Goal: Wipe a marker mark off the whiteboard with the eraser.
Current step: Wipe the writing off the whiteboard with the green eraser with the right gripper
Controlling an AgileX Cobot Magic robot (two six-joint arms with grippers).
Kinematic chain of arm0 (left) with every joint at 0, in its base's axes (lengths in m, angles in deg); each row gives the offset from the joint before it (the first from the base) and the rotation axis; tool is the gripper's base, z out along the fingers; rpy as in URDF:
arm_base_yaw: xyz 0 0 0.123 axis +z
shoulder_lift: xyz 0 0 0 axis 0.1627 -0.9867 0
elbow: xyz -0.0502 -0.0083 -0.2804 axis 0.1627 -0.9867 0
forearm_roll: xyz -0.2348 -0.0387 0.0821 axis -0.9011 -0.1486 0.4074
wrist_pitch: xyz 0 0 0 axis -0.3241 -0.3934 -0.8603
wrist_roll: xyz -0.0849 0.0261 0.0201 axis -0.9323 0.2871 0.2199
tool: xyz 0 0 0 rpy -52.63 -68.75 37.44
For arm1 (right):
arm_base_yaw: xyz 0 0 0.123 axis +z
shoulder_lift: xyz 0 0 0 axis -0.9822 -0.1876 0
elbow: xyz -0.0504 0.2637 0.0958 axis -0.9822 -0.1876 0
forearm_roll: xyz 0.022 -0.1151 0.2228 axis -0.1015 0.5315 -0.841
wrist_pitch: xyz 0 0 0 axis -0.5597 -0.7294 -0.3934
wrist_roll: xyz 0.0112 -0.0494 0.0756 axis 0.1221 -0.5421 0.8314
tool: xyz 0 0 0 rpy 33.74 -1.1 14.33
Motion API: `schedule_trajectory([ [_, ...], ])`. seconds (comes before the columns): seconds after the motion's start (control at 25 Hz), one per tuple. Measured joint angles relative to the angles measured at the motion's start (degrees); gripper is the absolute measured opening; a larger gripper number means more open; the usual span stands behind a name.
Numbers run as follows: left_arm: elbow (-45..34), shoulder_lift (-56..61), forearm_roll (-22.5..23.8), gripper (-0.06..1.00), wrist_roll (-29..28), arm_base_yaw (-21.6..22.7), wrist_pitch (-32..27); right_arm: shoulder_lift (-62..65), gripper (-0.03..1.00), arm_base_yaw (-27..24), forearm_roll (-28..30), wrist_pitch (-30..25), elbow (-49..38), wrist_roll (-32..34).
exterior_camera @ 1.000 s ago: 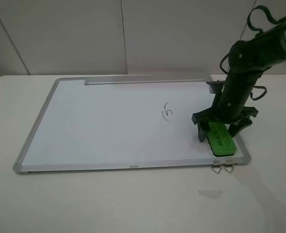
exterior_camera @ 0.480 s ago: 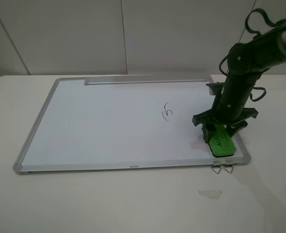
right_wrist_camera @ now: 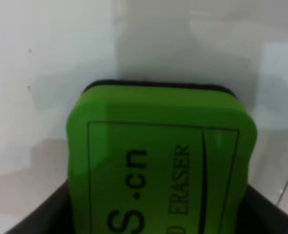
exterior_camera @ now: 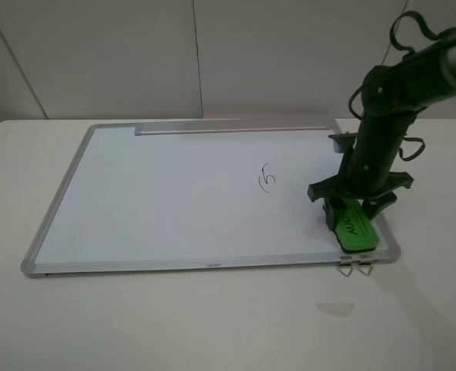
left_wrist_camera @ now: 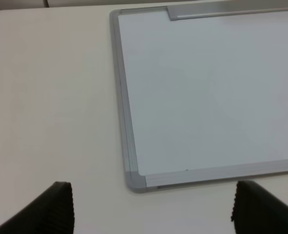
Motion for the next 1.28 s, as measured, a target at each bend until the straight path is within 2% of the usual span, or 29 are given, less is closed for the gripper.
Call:
schedule_trajectory([
  [0.16, 0.00, 0.00, 0.00, 0.68, 0.00, 0.00, 0.00, -0.07, 0.59, 0.59, -0.02, -6.66, 4.87, 0.00],
  [0.36, 0.00, 0.00, 0.00, 0.68, 0.00, 0.00, 0.00, -0.11, 0.59, 5.16, -0.59, -12.33, 12.97, 0.00],
  [0.6, 0.00, 0.00, 0.00, 0.68, 0.00, 0.00, 0.00, -3.89, 0.59, 10.76, -1.09, -13.57, 25.84, -0.04],
  [0.84, 0.00, 0.00, 0.00, 0.68, 0.00, 0.00, 0.00, -12.82, 0.59, 11.34, -1.09, -14.47, 37.02, -0.36],
  [1.04, 0.00, 0.00, 0.00, 0.68, 0.00, 0.00, 0.00, -19.44, 0.59, 11.35, 1.43, -12.89, 40.83, -2.60],
  [1.28, 0.00, 0.00, 0.00, 0.68, 0.00, 0.00, 0.00, -22.72, 0.59, 11.35, 1.79, -11.25, 41.39, -2.99],
])
